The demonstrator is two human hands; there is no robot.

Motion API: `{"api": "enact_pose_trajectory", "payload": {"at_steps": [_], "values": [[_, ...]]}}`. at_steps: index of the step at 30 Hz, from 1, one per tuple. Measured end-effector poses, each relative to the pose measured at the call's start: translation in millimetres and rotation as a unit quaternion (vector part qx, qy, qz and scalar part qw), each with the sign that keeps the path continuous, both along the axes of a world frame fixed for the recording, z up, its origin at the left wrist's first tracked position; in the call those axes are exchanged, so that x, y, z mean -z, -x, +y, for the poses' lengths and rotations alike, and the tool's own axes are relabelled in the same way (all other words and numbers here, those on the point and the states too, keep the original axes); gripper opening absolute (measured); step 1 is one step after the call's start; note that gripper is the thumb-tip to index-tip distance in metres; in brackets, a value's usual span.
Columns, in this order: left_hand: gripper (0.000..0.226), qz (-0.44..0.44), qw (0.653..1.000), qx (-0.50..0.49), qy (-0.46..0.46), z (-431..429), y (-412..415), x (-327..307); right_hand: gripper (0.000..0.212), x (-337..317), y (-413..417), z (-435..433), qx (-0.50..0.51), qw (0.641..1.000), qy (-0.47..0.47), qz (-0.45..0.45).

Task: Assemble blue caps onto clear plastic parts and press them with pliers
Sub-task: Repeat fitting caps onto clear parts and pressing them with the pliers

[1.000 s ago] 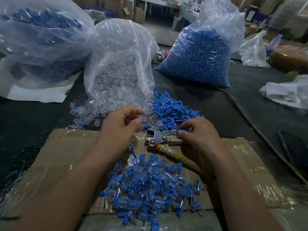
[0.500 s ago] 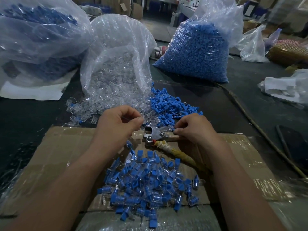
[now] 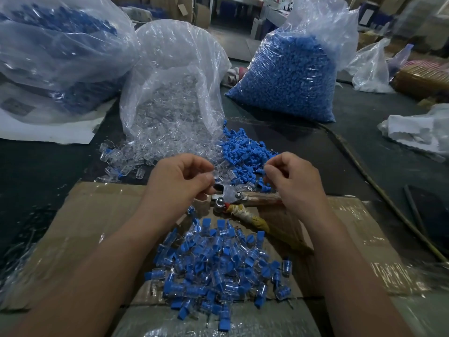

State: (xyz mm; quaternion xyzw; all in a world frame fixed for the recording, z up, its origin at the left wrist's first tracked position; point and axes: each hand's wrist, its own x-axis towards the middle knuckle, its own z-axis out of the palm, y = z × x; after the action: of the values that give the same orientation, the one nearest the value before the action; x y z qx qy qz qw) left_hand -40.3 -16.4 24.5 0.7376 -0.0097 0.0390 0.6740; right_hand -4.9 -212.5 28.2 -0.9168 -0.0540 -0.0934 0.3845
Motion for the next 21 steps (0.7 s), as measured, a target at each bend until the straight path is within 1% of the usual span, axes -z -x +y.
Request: {"api": "enact_pose_trajectory", "payload": {"at_steps": [4,8,9,11,13,17,21], "values": [[0.021,-0.002,1.0,-0.002,-0.009,-0.6,0.0,0.4,0.028,-5.2,9.8,9.3,-0.038,0.999,-0.015,-0.01],[0.022,-0.011,1.0,-0.004,-0.018,-3.0,1.0,-0.3,0.029,-9.6,24.6,25.8,-0.109,0.989,-0.088,-0.056],[0.023,-0.013,1.0,-0.004,-0.024,-4.4,1.1,-0.5,0.028,-9.1,27.9,31.3,-0.131,0.985,-0.085,-0.067],[0.023,-0.019,0.999,-0.002,-0.033,-6.2,1.3,-1.1,0.02,-6.1,31.6,40.2,-0.157,0.982,-0.061,-0.09],[0.023,-0.024,0.999,-0.002,-0.04,-6.3,1.7,-1.4,0.012,-4.0,31.1,43.3,-0.149,0.983,-0.044,-0.102],[0.024,-0.024,0.998,0.0,-0.054,-6.9,2.3,-0.9,0.01,-3.6,28.6,41.6,-0.133,0.986,-0.036,-0.097],[0.027,-0.022,0.998,0.004,-0.058,-8.0,2.3,-0.8,0.008,-3.6,30.8,43.4,-0.134,0.984,-0.005,-0.114]]}}
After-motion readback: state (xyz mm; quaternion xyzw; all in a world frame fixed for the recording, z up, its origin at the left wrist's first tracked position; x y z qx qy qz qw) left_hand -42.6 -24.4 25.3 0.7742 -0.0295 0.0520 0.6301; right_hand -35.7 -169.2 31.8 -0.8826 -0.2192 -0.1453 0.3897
